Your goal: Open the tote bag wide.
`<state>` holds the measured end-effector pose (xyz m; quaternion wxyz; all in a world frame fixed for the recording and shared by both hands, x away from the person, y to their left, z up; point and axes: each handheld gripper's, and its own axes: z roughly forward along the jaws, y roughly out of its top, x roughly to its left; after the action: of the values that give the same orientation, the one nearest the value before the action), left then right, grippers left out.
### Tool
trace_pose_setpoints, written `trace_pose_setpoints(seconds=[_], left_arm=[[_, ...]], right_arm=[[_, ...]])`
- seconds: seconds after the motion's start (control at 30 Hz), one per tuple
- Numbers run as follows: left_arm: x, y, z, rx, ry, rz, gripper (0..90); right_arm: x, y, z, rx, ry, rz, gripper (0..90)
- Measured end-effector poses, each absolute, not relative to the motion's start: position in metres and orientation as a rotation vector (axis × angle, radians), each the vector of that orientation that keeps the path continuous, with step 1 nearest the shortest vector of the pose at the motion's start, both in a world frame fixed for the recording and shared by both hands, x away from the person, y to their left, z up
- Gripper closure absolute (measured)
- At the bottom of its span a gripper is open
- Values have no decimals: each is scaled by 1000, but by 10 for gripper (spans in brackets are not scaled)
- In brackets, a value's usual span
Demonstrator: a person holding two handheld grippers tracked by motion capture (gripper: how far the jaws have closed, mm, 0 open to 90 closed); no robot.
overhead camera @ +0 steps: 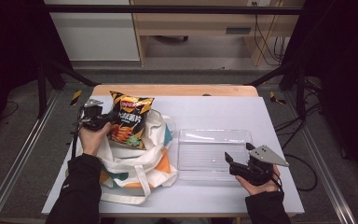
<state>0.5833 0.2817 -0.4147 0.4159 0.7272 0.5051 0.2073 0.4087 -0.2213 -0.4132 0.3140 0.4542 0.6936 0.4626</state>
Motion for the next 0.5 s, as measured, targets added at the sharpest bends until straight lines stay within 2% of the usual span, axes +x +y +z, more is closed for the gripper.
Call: trace_pose_setpoints(seconds=[0.2, 0.27, 0.33, 0.5], left_arm=[[578, 285, -407, 1796, 1259, 607, 880], [576, 288, -403, 1755, 1258, 638, 726], [574, 291, -397, 1702, 1243, 670, 621], [573, 291, -384, 1619, 1177, 700, 488]], right_arm=[[409, -222, -413, 1200, 1827, 1223, 175], [409, -222, -413, 1197, 1827, 1220, 175], [409, -222, -413, 1195, 1828, 1218, 175], [410, -221, -414, 1197, 1834, 1215, 175]])
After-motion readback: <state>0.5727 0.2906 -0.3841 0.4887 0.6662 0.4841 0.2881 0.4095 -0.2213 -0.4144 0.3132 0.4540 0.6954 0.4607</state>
